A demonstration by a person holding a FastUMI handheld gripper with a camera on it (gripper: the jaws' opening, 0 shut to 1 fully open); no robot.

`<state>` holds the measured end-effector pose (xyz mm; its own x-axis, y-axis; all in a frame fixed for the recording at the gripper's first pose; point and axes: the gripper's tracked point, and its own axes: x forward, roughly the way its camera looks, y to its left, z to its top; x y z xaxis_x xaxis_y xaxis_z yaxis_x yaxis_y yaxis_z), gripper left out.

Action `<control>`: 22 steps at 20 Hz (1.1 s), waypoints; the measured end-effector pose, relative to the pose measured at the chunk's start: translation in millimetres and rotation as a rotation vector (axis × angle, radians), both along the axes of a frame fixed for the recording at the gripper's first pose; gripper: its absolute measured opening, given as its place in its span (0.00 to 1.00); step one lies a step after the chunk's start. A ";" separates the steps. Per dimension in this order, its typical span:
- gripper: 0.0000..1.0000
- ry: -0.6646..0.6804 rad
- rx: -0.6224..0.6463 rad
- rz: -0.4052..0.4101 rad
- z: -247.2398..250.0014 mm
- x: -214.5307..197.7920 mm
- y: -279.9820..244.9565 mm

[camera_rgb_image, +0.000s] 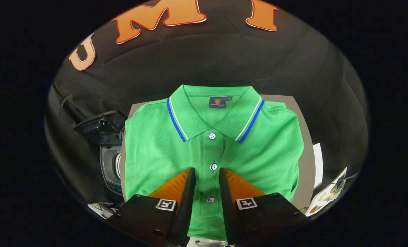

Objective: Put the clothes into the washing machine and then close the washing machine lid.

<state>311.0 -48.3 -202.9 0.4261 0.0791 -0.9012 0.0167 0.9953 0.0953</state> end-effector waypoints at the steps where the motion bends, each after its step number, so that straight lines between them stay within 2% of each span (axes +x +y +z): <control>1: 0.50 -0.002 0.002 -0.006 -0.3 -0.5 0.3; 8: 0.50 0.009 0.020 -0.002 1.9 0.5 3.1; 10: 0.27 0.003 0.027 -0.004 5.1 1.0 0.3; 15: 0.27 0.003 0.017 -0.008 4.6 1.9 0.7; 16: 0.16 0.008 0.012 0.003 1.2 2.5 1.0; 20: 0.16 -0.029 0.027 -0.021 0.8 6.4 1.0; 21: 0.08 -0.025 0.033 -0.018 2.3 2.2 1.2; 22: 0.08 -0.035 0.038 -0.022 5.2 3.3 0.0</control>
<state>314.3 -48.3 -197.7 0.4594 0.1032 -0.8822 0.0349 0.9904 0.1341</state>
